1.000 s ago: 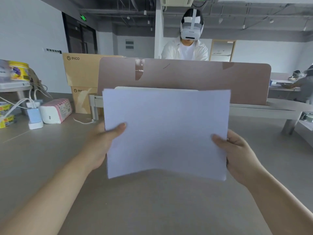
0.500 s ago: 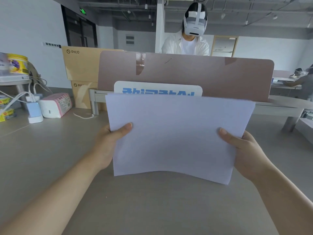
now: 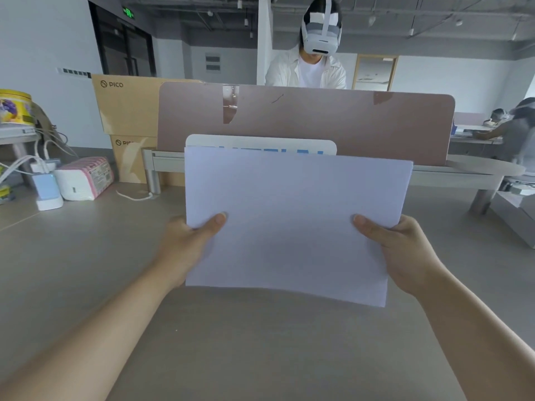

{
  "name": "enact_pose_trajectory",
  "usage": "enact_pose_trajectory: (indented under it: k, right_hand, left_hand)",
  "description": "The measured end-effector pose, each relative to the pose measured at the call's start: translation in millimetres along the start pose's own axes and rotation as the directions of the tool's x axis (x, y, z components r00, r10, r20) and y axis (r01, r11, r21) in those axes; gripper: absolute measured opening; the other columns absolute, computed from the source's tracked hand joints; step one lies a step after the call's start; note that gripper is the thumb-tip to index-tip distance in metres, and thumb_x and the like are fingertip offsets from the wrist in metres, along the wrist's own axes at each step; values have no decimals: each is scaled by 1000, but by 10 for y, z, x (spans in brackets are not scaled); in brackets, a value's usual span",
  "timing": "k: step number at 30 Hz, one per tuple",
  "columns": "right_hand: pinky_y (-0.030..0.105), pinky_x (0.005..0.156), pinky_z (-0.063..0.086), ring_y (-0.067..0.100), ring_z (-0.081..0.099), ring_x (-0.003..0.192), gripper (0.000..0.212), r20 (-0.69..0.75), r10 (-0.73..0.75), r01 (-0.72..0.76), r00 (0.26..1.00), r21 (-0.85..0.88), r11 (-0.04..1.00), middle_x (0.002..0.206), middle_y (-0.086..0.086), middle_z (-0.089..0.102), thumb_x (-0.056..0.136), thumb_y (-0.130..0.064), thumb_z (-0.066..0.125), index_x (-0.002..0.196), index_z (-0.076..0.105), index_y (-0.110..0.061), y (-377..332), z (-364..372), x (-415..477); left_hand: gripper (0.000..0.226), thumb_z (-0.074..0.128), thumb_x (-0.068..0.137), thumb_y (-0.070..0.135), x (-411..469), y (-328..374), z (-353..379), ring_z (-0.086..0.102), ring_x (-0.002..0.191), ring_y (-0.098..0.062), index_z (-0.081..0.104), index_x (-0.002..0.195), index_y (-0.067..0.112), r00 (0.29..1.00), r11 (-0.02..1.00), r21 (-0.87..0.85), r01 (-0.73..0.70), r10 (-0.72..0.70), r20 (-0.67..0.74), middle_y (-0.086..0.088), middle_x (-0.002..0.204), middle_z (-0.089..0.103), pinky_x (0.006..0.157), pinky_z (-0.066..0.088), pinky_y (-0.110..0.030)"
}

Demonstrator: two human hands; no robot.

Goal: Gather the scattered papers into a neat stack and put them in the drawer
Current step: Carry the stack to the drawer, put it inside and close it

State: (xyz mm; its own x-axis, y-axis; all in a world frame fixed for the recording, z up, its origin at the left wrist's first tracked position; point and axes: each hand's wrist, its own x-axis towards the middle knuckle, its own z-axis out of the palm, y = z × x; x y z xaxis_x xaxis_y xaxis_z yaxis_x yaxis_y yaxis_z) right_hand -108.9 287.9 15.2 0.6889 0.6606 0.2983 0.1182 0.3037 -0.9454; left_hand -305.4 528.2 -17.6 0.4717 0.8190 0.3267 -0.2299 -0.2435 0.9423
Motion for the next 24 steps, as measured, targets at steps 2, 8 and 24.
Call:
enact_pose_trajectory:
  k: [2, 8, 24]
  right_hand:
    - [38, 67, 59, 28, 75, 80, 26, -22, 17, -17, 1000, 10, 1000, 91, 10, 78, 74, -15, 69, 95, 71, 1, -85, -87, -55]
    - [37, 64, 59, 29, 74, 79, 44, -106, 91, -95, 990, -29, 995, 96, 13, 77, 60, -24, 75, 97, 72, -1, -324, -671, -458]
    - [51, 74, 54, 41, 66, 85, 26, -722, 124, -218, 681, -38, 975, 100, 27, 68, 86, -11, 62, 106, 65, 6, -888, -2974, -2715]
  left_hand:
    - [4, 77, 75, 32, -14, 104, 59, 69, 73, 7, 76, 72, 33, 998, 999, 37, -29, 27, 52, 25, 73, 74, 77, 53, -27]
    - [12, 70, 84, 22, -162, 290, 673, 68, 78, 1, 70, 95, 24, 967, 1000, 18, -5, 0, 256, 22, 78, 73, 70, 53, -17]
    - [24, 68, 85, 36, -1579, 499, 3666, 55, 52, -7, 70, 86, 12, 525, 968, 226, -109, -137, 840, 9, 62, 62, 51, 41, -18]
